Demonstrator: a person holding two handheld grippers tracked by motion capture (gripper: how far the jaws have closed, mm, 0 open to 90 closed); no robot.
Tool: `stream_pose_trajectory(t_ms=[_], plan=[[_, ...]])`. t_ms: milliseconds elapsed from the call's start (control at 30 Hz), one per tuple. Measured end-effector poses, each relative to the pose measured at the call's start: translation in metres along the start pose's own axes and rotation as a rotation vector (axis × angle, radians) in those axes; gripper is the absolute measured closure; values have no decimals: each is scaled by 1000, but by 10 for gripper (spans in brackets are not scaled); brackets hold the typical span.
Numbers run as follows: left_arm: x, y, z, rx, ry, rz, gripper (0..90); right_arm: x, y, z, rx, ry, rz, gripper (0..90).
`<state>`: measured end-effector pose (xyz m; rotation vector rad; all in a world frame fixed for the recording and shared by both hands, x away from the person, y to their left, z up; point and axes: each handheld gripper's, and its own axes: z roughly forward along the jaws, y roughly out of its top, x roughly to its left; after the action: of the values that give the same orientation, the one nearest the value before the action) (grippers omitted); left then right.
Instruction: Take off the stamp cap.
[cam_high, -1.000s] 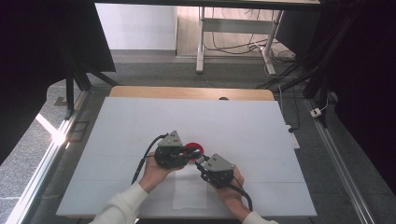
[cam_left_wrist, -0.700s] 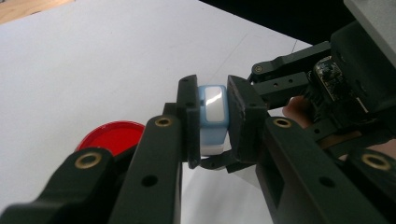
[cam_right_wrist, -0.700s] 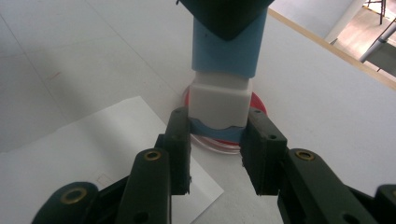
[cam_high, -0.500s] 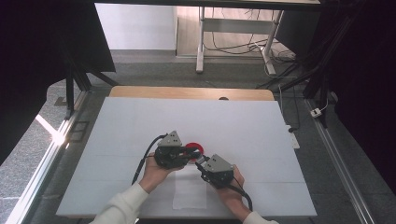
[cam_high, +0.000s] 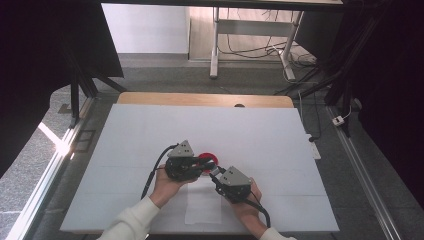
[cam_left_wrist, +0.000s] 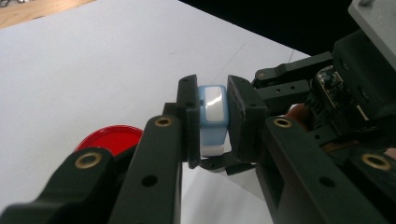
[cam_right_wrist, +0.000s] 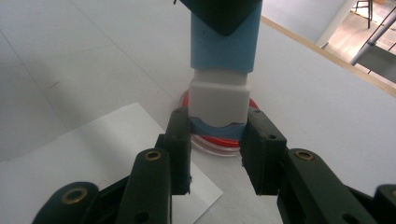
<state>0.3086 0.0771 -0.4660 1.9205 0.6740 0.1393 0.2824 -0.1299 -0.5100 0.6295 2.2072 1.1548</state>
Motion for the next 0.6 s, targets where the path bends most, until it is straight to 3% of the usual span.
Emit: stream_pose_trajectory(t_ms=[267, 600], plan=[[1, 0, 0, 4, -4, -3, 759, -2, 1, 0, 19, 15, -19, 647], [2, -1, -1, -12, -11, -24, 759, -1, -1, -1, -9, 8, 18, 648]])
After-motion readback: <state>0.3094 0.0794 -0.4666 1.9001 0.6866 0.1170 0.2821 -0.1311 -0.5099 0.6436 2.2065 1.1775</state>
